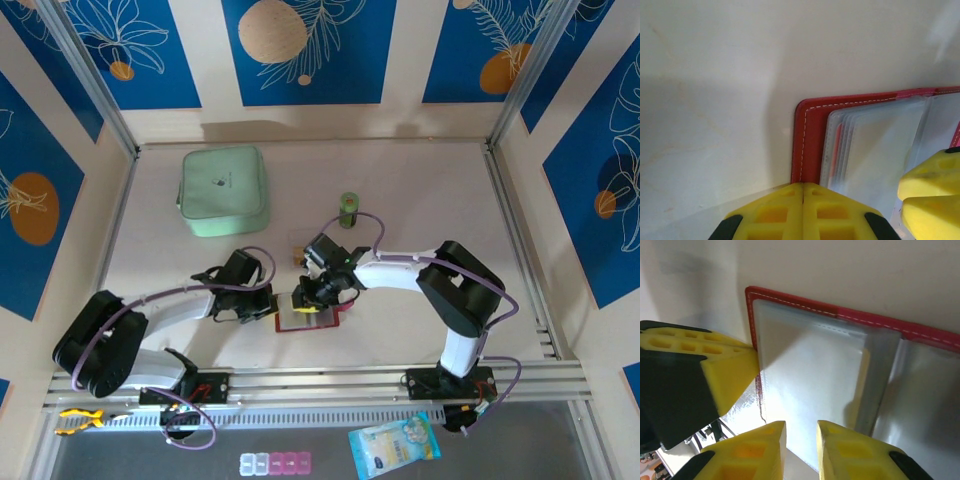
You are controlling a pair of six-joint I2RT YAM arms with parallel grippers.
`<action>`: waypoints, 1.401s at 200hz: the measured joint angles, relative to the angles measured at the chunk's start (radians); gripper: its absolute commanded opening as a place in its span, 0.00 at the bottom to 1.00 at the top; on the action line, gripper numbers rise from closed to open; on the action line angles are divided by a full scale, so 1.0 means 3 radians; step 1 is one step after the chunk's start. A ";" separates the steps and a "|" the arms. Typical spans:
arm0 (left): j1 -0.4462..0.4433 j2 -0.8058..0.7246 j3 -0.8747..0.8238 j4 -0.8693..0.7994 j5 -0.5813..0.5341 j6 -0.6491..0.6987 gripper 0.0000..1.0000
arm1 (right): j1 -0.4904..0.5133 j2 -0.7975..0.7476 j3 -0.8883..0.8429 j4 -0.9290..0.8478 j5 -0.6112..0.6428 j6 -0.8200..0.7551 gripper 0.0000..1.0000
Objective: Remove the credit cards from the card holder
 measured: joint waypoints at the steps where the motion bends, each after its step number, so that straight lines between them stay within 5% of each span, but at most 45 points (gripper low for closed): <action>1: 0.0000 0.0001 0.0001 0.0000 0.0000 0.0000 0.02 | 0.0000 0.0000 0.0000 -0.0003 0.0001 0.0000 0.24; 192: -0.0004 0.0018 0.0071 -0.0067 -0.0033 0.0023 0.04 | -0.0121 -0.0010 -0.0072 -0.0184 0.0064 -0.0065 0.22; 280: -0.0034 -0.0350 0.0154 -0.0069 0.0032 -0.0107 0.25 | -0.0165 -0.0053 -0.0192 -0.0071 0.0029 -0.0064 0.20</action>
